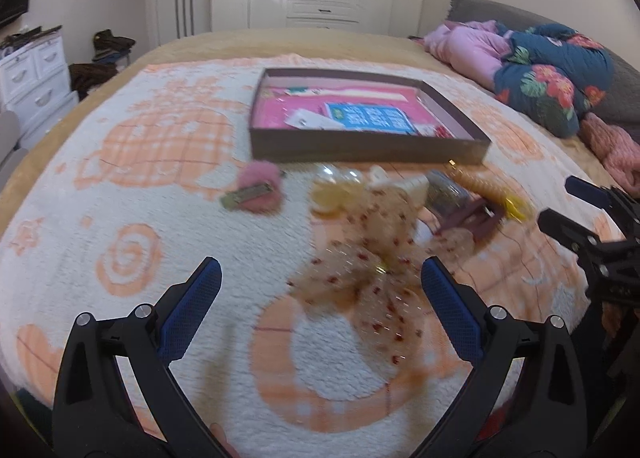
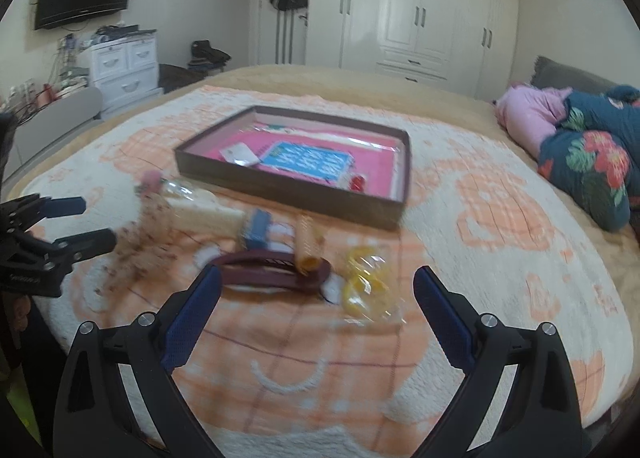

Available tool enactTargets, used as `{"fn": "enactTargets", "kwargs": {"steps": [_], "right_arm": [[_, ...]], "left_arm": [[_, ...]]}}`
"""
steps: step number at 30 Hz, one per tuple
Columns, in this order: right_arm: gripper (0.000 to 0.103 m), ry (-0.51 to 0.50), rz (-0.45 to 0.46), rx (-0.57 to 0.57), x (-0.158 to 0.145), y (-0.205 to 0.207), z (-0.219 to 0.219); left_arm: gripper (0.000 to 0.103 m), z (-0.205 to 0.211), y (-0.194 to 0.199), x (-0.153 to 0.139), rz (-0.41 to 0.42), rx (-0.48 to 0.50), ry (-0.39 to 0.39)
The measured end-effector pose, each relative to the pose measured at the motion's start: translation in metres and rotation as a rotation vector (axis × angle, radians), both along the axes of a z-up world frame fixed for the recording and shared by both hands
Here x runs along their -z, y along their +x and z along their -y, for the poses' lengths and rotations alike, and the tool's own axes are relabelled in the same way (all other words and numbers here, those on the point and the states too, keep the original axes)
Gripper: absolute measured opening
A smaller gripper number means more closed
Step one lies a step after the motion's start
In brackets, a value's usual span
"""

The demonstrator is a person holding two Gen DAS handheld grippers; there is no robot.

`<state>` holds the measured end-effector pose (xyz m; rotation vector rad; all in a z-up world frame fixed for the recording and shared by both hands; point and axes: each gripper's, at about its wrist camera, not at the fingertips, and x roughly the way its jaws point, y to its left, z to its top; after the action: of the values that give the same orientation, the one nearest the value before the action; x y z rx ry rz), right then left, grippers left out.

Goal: Organize jewelry
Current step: 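Grasp the dotted sheer bow with the left tool while the right tool grasps the yellow bangle bag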

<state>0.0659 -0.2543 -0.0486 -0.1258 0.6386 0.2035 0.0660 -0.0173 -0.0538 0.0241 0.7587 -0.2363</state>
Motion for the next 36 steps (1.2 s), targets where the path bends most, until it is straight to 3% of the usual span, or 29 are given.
{"fn": "enactTargets", "kwargs": {"steps": [6,9,14,16,19,25,27,31,32,36], "right_arm": [[0.094,0.005,-0.02,0.06,0.012,0.008,0.02],[0.094,0.009,-0.037,0.083,0.019,0.012,0.027],[0.092,0.018,-0.059,0.1,0.027,0.022,0.035],[0.087,0.016,-0.067,0.102,0.031,0.028,0.036],[0.08,0.024,-0.093,0.096,0.037,0.037,0.037],[0.064,0.036,-0.141,0.087,0.052,0.052,0.036],[0.049,0.03,-0.128,0.08,0.051,0.051,0.036],[0.047,0.047,-0.12,0.08,0.048,0.047,0.04],[0.041,0.051,-0.119,0.084,0.047,0.045,0.042],[0.041,0.057,-0.099,0.103,0.039,0.037,0.049]], "left_arm": [[0.091,0.015,0.004,0.011,-0.014,0.059,0.001],[0.084,0.021,0.008,0.016,-0.026,0.078,0.003],[0.053,0.03,0.014,0.027,-0.054,0.102,0.023],[0.033,0.03,0.014,0.029,-0.053,0.104,0.03],[0.019,0.027,0.014,0.028,-0.055,0.112,0.003],[0.014,0.023,0.012,0.026,-0.05,0.122,-0.031],[0.014,0.023,0.01,0.023,-0.038,0.128,-0.034],[0.014,0.024,0.005,0.015,-0.02,0.136,-0.043],[0.014,0.024,0.004,0.012,-0.011,0.138,-0.042],[0.014,0.024,-0.002,-0.001,0.016,0.14,-0.054]]}}
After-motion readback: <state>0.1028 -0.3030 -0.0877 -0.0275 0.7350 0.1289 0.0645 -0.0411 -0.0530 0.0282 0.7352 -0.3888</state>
